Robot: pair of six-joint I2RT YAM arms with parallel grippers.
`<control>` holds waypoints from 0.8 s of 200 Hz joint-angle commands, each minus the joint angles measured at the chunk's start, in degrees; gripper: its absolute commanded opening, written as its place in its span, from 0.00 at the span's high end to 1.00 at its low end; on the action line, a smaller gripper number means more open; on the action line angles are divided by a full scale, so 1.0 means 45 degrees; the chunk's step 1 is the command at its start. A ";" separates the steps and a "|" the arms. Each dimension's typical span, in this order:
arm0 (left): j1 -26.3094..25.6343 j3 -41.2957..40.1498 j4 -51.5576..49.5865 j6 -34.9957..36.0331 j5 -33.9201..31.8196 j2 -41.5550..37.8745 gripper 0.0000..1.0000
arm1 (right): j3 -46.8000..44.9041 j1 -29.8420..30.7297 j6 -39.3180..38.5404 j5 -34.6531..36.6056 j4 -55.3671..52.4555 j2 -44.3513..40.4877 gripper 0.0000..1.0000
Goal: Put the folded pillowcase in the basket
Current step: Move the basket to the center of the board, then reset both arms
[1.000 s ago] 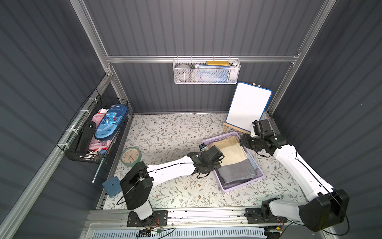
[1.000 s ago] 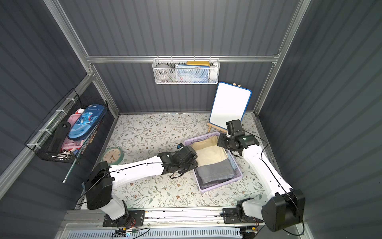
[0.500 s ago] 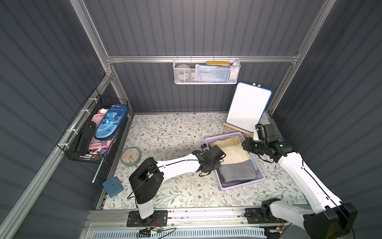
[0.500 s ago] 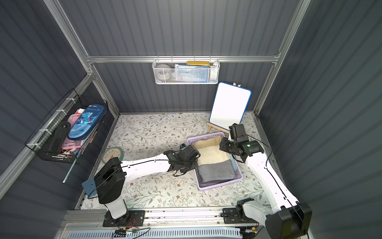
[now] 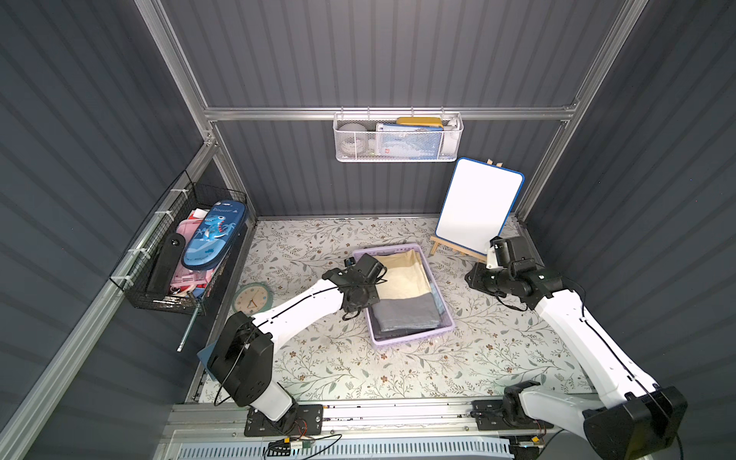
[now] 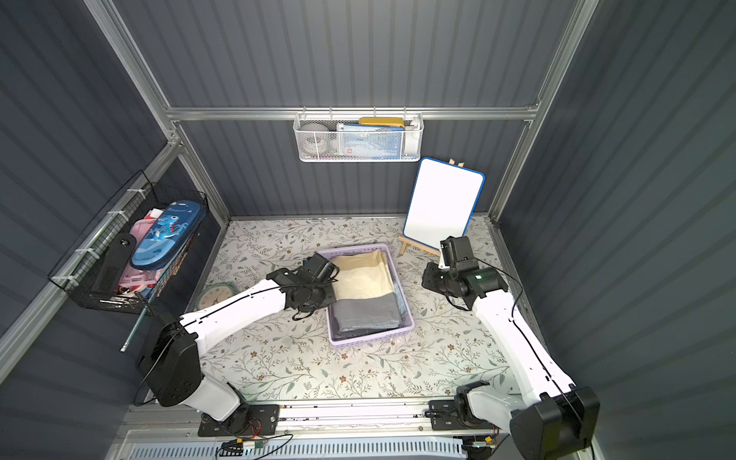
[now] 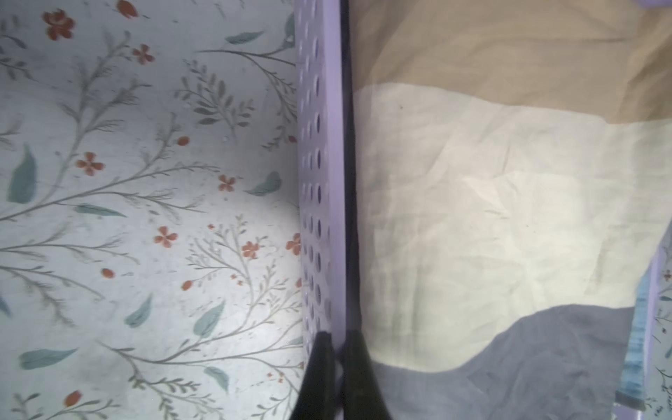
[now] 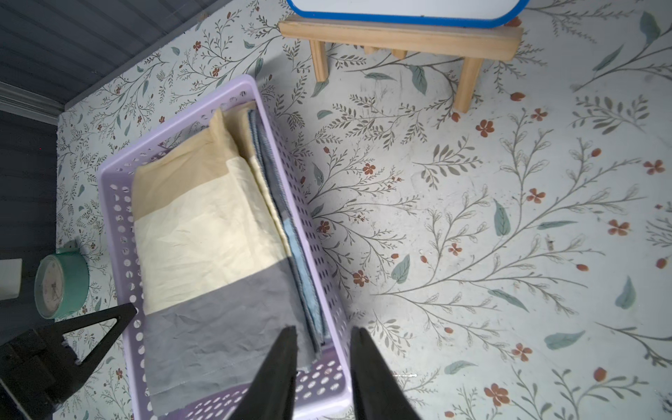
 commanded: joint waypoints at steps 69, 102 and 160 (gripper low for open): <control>0.1439 -0.0283 -0.0587 0.1480 -0.0451 0.0292 0.06 | -0.0885 0.1180 -0.0161 -0.3032 0.1834 0.2011 0.46; 0.1605 -0.0174 -0.0613 0.1057 -0.0547 -0.0574 0.01 | -0.1153 0.2576 0.0038 -0.2681 0.3142 0.3971 0.46; 0.1605 -0.0447 -0.0416 0.0667 -0.0157 -0.1993 0.01 | -0.1306 0.5123 0.0731 -0.0821 0.2923 0.4230 0.47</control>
